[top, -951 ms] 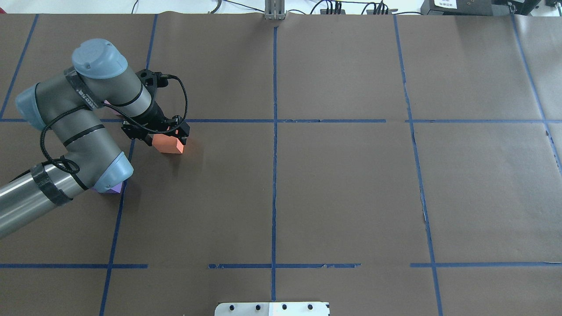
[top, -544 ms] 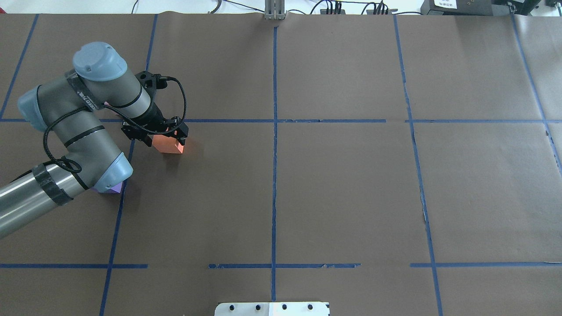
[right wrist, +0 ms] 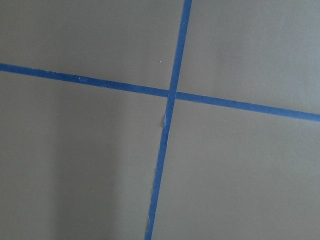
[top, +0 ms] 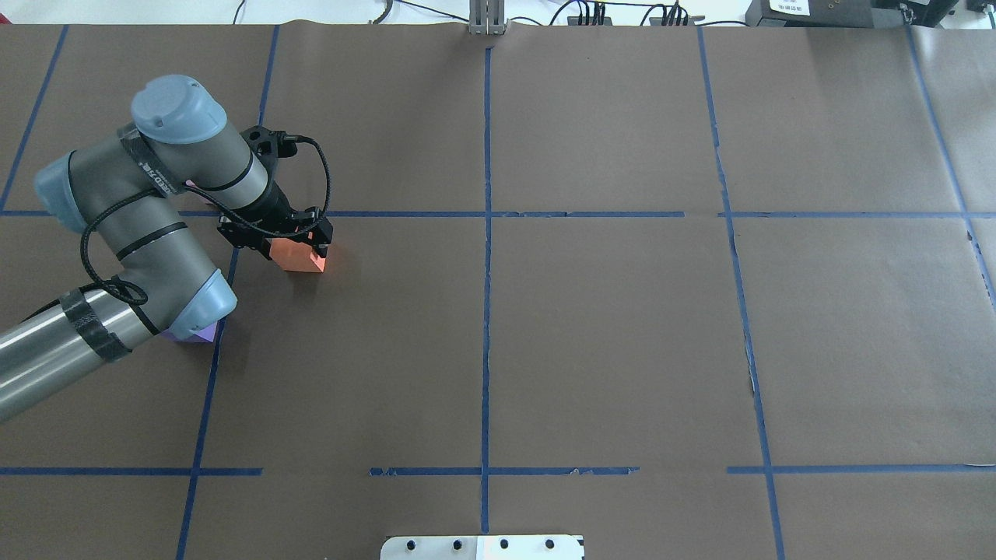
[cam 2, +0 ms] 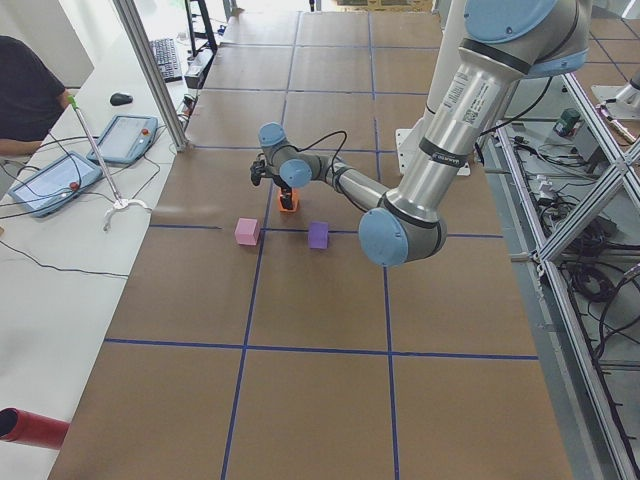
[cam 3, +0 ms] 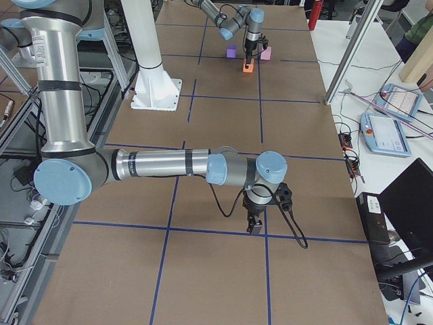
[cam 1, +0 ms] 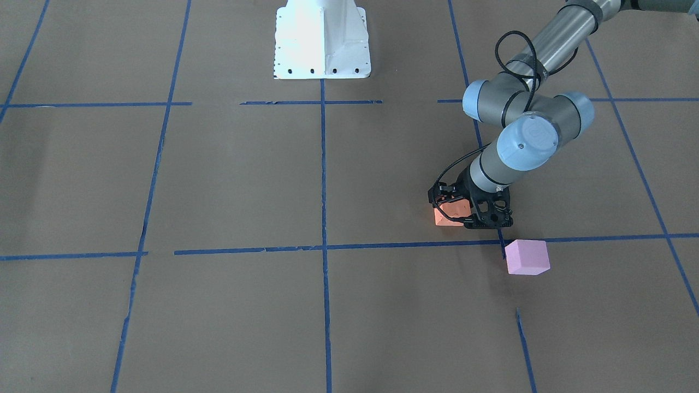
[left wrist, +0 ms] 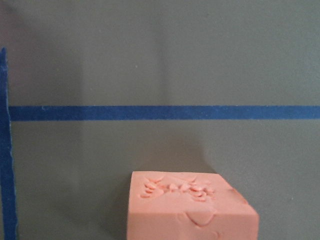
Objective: Arrange blocks in a line
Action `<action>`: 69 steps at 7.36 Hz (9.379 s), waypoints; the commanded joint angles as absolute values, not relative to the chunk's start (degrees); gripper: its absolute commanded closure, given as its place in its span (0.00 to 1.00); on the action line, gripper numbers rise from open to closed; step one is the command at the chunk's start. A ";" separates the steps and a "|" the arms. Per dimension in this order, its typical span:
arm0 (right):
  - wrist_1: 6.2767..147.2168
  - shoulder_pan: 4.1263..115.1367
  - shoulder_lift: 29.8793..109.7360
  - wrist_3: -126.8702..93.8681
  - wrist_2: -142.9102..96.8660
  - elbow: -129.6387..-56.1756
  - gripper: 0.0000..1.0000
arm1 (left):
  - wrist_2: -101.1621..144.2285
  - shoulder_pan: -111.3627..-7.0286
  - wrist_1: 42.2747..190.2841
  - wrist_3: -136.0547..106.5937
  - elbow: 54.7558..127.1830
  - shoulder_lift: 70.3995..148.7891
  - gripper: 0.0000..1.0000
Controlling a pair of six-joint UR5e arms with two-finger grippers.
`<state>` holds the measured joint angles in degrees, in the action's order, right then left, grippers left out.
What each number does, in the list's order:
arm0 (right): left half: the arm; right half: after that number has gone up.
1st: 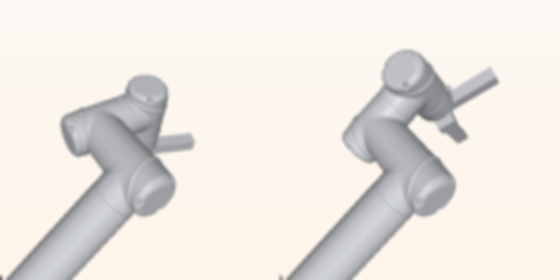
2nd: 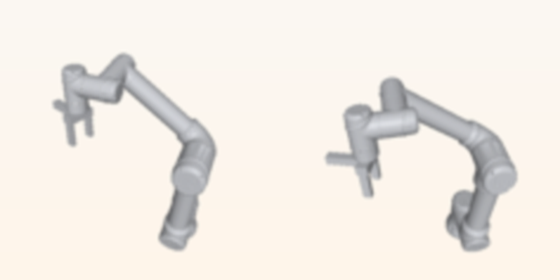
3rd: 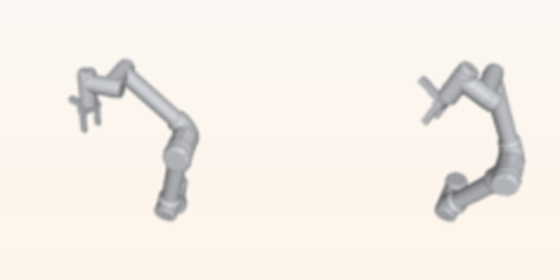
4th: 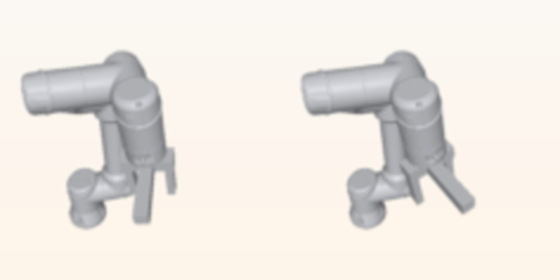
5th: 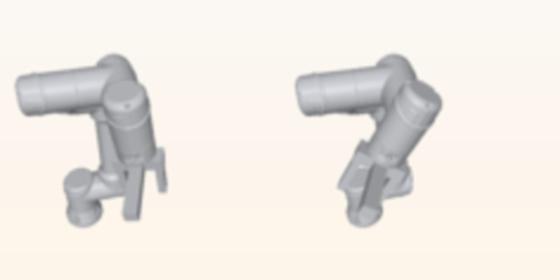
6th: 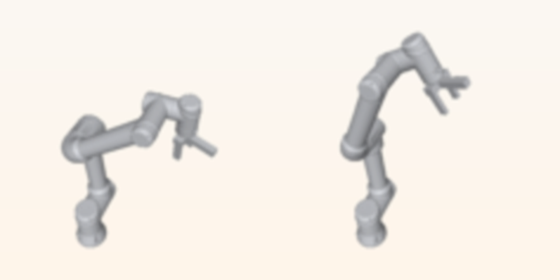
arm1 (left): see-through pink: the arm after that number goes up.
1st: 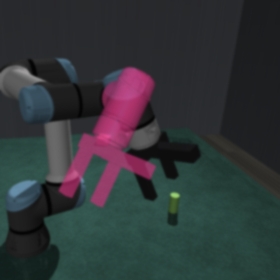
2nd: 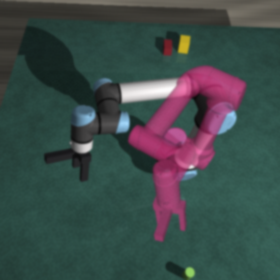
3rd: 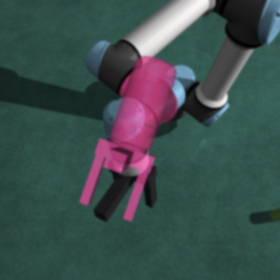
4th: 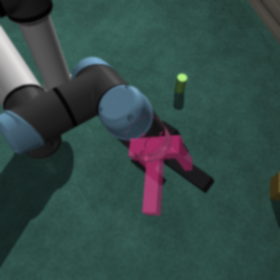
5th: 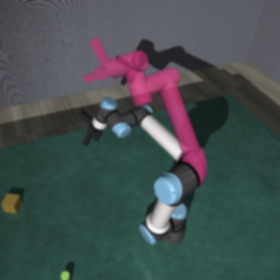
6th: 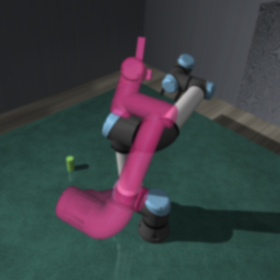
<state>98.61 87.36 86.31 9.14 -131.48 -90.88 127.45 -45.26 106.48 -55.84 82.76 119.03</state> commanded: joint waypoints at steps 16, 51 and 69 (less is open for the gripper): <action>98.61 87.36 86.31 9.14 -131.48 -90.88 0.00 | 127.44 -57.90 104.85 -43.48 92.98 110.59 0.44; 98.61 87.36 86.31 9.14 -131.48 -90.88 0.00 | 131.04 -60.70 95.75 -40.34 99.64 107.67 0.00; 98.61 87.36 86.31 9.14 -131.48 -90.88 0.00 | 134.83 -94.48 111.80 -0.26 96.86 76.73 0.00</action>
<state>98.61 87.37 86.31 9.14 -131.48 -90.88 134.92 -93.78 111.80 -0.39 97.22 76.82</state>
